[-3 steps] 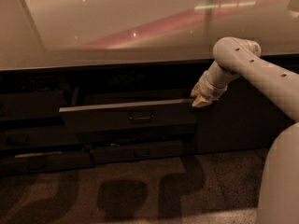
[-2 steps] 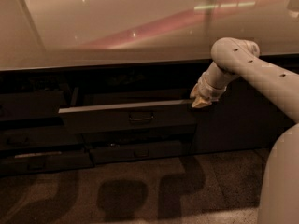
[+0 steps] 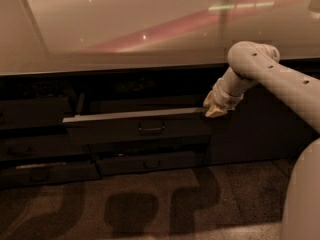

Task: Open top drawer

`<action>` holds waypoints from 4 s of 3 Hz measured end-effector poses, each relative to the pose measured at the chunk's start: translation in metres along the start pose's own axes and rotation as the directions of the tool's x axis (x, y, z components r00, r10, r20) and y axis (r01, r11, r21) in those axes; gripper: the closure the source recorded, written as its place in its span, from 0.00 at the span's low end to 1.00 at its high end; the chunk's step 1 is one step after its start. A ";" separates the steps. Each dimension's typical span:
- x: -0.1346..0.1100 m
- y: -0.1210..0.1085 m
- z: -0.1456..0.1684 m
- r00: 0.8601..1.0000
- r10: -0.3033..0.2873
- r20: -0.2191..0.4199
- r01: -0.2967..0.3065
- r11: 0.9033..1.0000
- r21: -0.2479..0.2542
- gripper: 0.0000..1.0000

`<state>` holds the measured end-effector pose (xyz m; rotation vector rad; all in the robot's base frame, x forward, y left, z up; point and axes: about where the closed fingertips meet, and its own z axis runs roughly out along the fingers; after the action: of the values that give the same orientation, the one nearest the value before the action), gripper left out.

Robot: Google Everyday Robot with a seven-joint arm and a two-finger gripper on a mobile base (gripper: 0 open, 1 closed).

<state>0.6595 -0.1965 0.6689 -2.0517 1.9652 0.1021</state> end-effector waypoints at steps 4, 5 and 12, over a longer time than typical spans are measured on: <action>-0.002 -0.012 -0.007 1.000 0.016 0.005 -0.016 1.000 0.000 1.00; -0.010 -0.022 -0.021 1.000 0.023 0.015 -0.023 0.999 0.023 1.00; -0.047 -0.018 -0.095 0.979 -0.157 -0.133 0.196 0.903 0.381 1.00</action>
Offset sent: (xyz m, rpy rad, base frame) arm -0.2869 -0.0346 -0.1620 0.0058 -0.0218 0.1583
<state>0.6595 -0.1755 0.7739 -1.9782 1.6708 -0.4101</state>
